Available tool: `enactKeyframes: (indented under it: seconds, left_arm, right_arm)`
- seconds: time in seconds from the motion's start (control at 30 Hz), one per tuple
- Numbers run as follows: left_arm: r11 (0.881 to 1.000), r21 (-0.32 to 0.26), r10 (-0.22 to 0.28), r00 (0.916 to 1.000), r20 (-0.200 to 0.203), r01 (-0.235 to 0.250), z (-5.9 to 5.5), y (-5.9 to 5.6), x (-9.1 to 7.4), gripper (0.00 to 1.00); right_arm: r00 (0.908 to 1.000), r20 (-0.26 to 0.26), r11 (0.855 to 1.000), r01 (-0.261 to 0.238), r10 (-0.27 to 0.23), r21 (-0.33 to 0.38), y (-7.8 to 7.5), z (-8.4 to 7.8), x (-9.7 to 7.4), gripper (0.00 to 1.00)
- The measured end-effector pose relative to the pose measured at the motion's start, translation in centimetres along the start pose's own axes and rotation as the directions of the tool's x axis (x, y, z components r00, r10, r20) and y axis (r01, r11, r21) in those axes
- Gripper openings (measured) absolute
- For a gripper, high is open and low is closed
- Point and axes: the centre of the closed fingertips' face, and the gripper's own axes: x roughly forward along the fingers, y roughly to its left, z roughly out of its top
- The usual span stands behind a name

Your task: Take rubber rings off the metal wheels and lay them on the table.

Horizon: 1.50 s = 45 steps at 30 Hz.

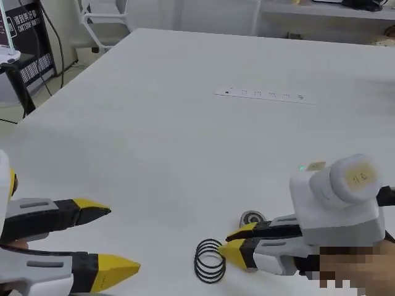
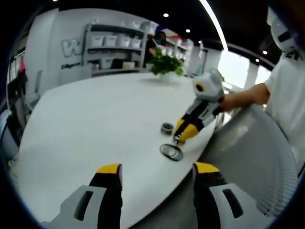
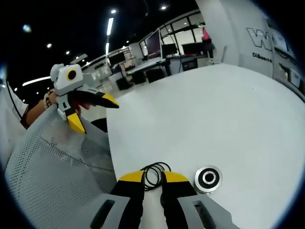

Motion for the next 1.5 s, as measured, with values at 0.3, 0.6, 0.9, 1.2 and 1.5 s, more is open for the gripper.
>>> enactKeyframes:
  seconds: [0.3, 0.6, 0.9, 1.2, 1.5]
  left_arm:
    - [1.0, -0.003, -0.009, 1.0, -0.003, 0.009, 0.0, -0.2, 0.1, 0.61]
    - [1.0, 0.004, -0.011, 0.9999, -0.003, 0.011, 0.0, -0.3, 0.1, 0.63]
    - [1.0, 0.01, -0.002, 1.0, -0.001, 0.002, -0.1, -0.2, 0.1, 0.71]
    - [1.0, 0.011, -0.019, 0.9998, -0.005, 0.019, -0.1, -0.5, 0.2, 0.79]
    - [0.999, 0.011, -0.032, 0.9995, -0.006, 0.032, -0.2, -0.7, 0.3, 0.8]
  right_arm:
    - [0.9999, -0.002, 0.996, -0.013, 0.013, -0.084, 1.1, 0.9, -0.6, 0.25]
    - [0.9996, 0.003, 0.983, -0.028, 0.029, -0.179, 2.8, 2.3, -1.3, 0.41]
    - [0.9972, -0.073, 0.945, -0.009, -0.015, -0.326, 3.0, 2.1, -2.1, 0.55]
    - [0.9972, -0.072, 0.94, -0.008, -0.017, -0.342, 3.6, 2.2, -3.7, 0.68]
    - [0.9994, -0.009, 0.954, 0.03, -0.035, -0.298, 3.2, 2.8, -6.0, 0.74]
